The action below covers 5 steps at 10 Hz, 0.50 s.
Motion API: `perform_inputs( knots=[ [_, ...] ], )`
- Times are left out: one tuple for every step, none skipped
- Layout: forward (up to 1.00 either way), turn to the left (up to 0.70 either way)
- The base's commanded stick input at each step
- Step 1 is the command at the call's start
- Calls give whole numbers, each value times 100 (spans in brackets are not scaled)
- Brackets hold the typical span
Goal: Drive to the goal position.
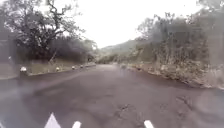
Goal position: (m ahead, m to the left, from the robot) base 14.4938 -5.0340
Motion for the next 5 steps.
perform_inputs(
  knots=[
    [100,0],
    [100,0],
    [100,0],
    [100,0],
    [100,0]
  ],
)
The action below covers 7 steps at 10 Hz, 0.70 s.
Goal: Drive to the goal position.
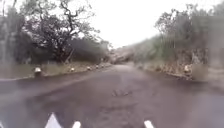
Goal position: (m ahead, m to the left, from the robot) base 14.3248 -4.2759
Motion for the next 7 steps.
perform_inputs(
  knots=[
    [100,0],
    [100,0],
    [100,0],
    [100,0],
    [100,0],
    [100,0],
    [100,0]
  ],
)
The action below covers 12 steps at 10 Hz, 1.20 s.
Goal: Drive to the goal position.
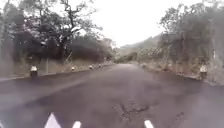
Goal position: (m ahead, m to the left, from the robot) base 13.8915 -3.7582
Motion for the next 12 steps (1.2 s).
perform_inputs(
  knots=[
    [100,0],
    [100,0],
    [100,0],
    [100,0],
    [100,0],
    [100,0],
    [100,-3],
    [100,-5],
    [100,-6],
    [100,-3],
    [100,-1],
    [100,0]
  ],
)
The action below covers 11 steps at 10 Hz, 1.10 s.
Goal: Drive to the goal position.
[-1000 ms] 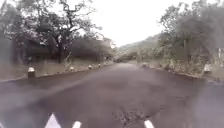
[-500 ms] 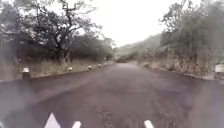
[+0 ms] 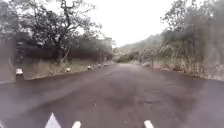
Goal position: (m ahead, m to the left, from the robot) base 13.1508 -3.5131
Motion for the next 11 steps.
perform_inputs(
  knots=[
    [100,0],
    [100,0],
    [100,0],
    [100,0],
    [100,-5],
    [100,-16],
    [100,-27],
    [100,0],
    [100,0],
    [100,0],
    [100,0]
  ],
)
